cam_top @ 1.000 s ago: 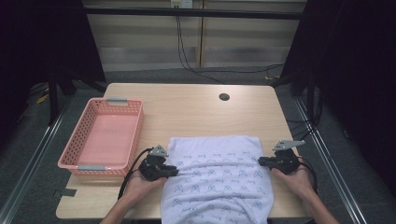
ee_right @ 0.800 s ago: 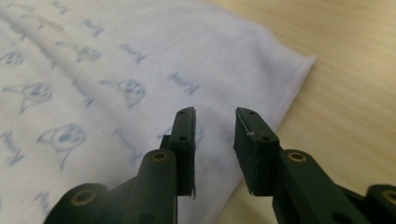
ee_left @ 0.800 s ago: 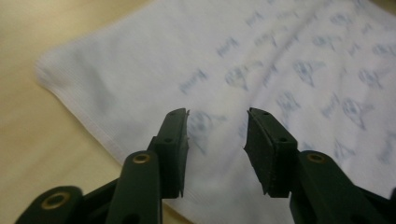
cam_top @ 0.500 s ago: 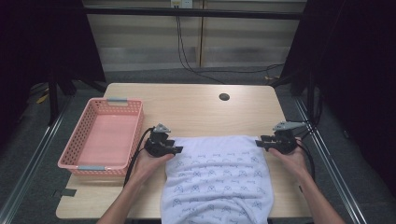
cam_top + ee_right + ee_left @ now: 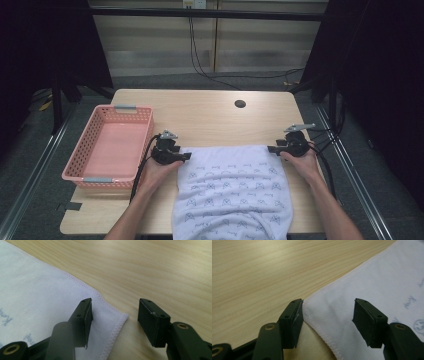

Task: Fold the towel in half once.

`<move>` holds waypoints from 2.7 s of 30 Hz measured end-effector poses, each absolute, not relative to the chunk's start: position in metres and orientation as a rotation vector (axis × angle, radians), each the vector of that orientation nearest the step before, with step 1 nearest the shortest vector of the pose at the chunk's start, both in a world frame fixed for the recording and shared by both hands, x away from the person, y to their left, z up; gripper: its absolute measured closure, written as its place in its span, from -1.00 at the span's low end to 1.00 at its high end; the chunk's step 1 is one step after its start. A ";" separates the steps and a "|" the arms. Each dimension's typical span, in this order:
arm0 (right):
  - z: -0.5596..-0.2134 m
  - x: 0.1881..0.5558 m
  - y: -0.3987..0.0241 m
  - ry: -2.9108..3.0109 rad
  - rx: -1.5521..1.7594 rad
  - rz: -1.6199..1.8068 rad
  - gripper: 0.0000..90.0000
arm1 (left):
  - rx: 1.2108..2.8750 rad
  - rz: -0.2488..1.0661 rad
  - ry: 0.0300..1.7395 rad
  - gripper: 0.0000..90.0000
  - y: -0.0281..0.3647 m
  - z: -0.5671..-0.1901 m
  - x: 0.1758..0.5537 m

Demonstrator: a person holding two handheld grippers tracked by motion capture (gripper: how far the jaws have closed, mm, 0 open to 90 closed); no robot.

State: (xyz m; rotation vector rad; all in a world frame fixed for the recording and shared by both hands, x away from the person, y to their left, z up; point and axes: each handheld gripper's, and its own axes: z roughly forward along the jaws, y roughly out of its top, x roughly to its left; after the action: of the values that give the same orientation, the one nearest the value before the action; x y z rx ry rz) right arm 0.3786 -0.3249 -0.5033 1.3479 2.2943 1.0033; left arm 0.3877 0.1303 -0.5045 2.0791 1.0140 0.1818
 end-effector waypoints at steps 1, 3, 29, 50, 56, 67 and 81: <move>-0.505 0.379 -0.324 2.293 1.350 1.003 0.02 | 2.072 0.185 1.025 -0.08 0.132 -0.505 0.389; -0.505 0.378 -0.322 2.296 1.342 1.011 0.06 | 2.060 0.185 1.051 -0.11 0.135 -0.504 0.389; -0.411 0.369 -0.347 2.123 1.242 1.418 0.90 | 1.909 0.128 0.826 0.93 0.139 -0.410 0.395; -0.303 0.435 -0.343 1.968 1.159 1.511 0.91 | 1.748 0.284 0.804 0.93 0.144 -0.327 0.455; -0.292 0.421 -0.342 2.000 1.090 1.539 0.91 | 1.777 0.280 0.766 0.93 0.142 -0.327 0.439; -0.330 0.336 -0.346 2.140 1.020 1.508 0.91 | 1.826 0.214 0.702 0.93 0.154 -0.355 0.358; -0.410 0.213 -0.336 2.375 1.120 1.398 0.91 | 1.919 -0.009 0.742 0.93 0.166 -0.436 0.256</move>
State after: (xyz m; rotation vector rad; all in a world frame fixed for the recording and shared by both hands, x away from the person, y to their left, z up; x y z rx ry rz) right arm 0.2130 -0.3360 -0.4098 1.1200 2.3748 1.3981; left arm 0.2559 0.1663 -0.4361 1.9193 0.7421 -0.0086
